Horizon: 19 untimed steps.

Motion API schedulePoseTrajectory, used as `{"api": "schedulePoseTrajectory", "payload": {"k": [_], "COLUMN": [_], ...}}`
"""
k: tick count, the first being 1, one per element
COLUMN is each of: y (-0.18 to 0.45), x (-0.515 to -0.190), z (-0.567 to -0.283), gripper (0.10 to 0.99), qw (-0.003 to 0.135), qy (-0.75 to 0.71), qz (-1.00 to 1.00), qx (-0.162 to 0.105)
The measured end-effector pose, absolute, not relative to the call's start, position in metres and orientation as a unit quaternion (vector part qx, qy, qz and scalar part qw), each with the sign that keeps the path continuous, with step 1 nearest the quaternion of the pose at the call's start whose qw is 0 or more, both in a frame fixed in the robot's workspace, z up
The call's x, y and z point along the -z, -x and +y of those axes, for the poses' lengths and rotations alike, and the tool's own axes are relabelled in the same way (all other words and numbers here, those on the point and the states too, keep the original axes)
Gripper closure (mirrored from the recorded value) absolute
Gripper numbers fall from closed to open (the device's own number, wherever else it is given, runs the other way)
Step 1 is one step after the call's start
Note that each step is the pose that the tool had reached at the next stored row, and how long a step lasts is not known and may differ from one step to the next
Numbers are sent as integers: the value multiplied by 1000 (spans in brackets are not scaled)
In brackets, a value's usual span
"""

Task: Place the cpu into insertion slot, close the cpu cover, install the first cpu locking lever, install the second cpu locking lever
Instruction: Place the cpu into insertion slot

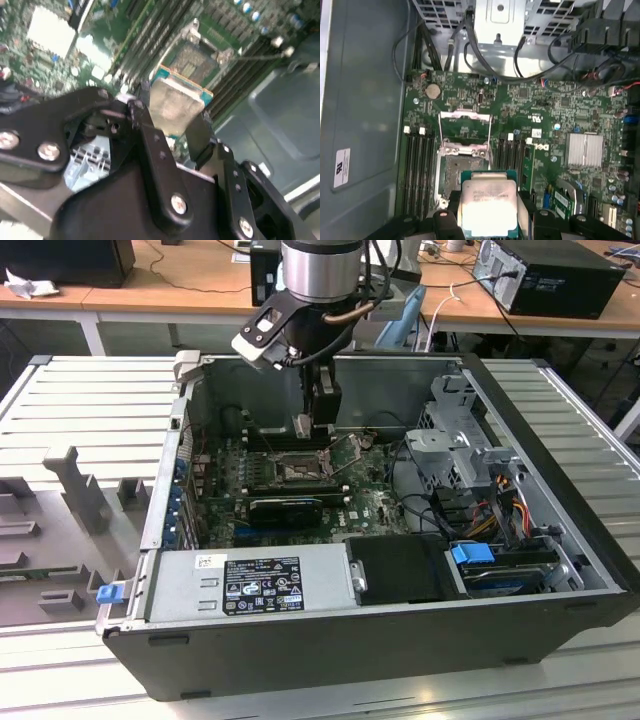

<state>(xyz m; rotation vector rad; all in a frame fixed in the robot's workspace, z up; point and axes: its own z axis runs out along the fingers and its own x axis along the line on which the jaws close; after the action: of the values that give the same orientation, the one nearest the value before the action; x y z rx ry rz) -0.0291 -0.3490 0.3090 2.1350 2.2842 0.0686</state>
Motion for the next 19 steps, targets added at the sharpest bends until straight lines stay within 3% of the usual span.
{"api": "schedulePoseTrajectory", "payload": {"k": [19], "y": [28], "x": [-292], "z": [-349], "gripper": [557], "qw": [11], "qy": [-712], "qz": [701], "qx": [-22]}}
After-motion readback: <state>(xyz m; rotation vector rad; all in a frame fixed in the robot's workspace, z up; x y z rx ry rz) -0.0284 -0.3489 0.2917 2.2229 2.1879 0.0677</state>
